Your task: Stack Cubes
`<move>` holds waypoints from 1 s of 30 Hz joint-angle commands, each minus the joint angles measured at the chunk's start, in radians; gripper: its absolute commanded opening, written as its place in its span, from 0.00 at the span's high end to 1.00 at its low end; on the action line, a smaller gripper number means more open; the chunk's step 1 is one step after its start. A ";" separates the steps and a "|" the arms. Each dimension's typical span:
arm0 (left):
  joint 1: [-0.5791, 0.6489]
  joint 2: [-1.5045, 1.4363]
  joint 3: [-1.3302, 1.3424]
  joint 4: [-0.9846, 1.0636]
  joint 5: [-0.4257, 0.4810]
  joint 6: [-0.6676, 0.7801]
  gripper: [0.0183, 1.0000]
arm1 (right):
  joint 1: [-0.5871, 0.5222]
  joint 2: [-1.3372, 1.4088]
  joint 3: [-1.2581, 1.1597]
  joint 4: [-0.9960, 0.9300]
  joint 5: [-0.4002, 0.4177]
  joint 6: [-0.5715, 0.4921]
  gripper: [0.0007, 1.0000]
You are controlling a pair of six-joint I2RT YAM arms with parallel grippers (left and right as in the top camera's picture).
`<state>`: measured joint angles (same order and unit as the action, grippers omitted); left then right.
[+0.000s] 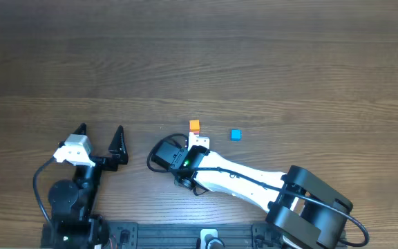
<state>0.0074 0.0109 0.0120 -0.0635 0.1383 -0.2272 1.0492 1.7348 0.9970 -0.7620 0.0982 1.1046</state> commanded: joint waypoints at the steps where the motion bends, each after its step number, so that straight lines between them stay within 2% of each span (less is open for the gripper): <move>1: 0.005 -0.008 -0.006 0.000 -0.008 0.014 0.00 | 0.007 0.011 0.016 0.000 0.023 0.009 0.65; 30: 0.005 -0.008 -0.006 0.000 -0.008 0.014 0.00 | 0.011 0.016 0.017 0.013 0.023 0.009 0.84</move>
<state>0.0074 0.0109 0.0116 -0.0631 0.1383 -0.2272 1.0519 1.7386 0.9981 -0.7509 0.1020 1.1042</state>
